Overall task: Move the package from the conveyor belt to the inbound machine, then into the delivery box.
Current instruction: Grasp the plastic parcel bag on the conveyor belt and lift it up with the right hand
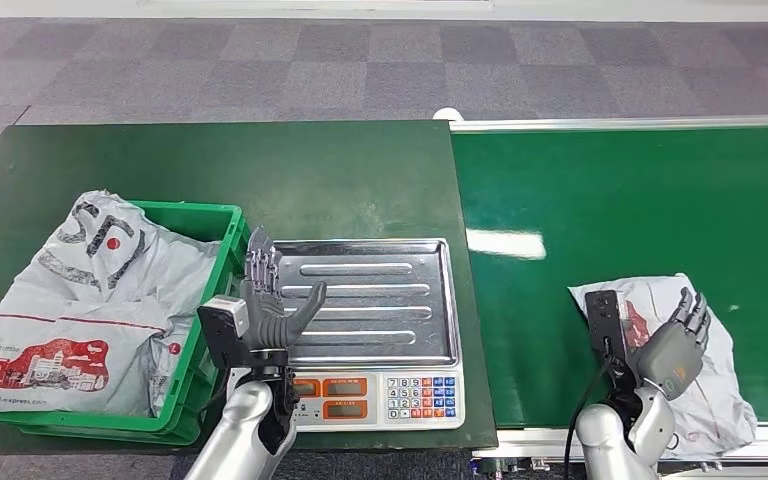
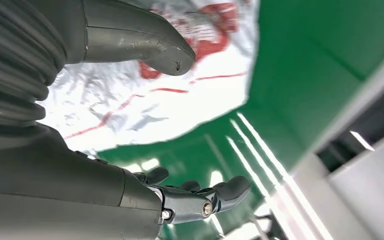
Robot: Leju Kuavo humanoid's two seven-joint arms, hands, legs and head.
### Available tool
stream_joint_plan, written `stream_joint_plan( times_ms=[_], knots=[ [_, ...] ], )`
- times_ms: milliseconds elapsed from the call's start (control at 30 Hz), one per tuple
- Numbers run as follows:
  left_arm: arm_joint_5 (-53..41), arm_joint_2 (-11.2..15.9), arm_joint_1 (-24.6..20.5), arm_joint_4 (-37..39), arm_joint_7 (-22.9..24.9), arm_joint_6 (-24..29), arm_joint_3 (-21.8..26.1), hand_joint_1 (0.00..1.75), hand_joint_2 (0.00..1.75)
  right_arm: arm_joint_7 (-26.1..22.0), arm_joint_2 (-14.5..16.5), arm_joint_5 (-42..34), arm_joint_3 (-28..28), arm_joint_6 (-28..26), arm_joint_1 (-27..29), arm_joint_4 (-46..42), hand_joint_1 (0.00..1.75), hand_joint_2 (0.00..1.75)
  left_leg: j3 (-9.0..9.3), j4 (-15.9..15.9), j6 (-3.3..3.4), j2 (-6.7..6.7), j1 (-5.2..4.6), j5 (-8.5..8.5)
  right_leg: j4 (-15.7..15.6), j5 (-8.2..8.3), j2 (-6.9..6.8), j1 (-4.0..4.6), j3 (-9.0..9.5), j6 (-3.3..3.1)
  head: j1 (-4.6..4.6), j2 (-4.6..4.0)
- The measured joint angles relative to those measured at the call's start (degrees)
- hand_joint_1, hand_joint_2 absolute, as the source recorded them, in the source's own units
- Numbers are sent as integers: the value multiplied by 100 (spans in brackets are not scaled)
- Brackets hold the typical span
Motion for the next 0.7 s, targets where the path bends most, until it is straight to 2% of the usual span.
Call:
stream_joint_plan(
  times_ms=[267,533,700],
  knots=[
    [-4,31,103,-172,-15,3,117,0,175,12,-269,-380,-69,1,-90,866,0,175,0,0,0,-1,-1,0,0,0,-2,-1,0,0,-1,0],
    [-53,36,166,-267,-14,3,192,0,175,509,-194,454,-184,-1,117,1041,0,175,0,-1,0,-3,0,0,0,-1,-4,0,0,0,-1,0],
    [-62,37,193,-312,-14,3,222,0,175,623,-140,587,-206,-4,185,1111,0,175,0,-1,1,-3,-1,0,0,-1,-4,-2,1,1,0,0]
  ],
)
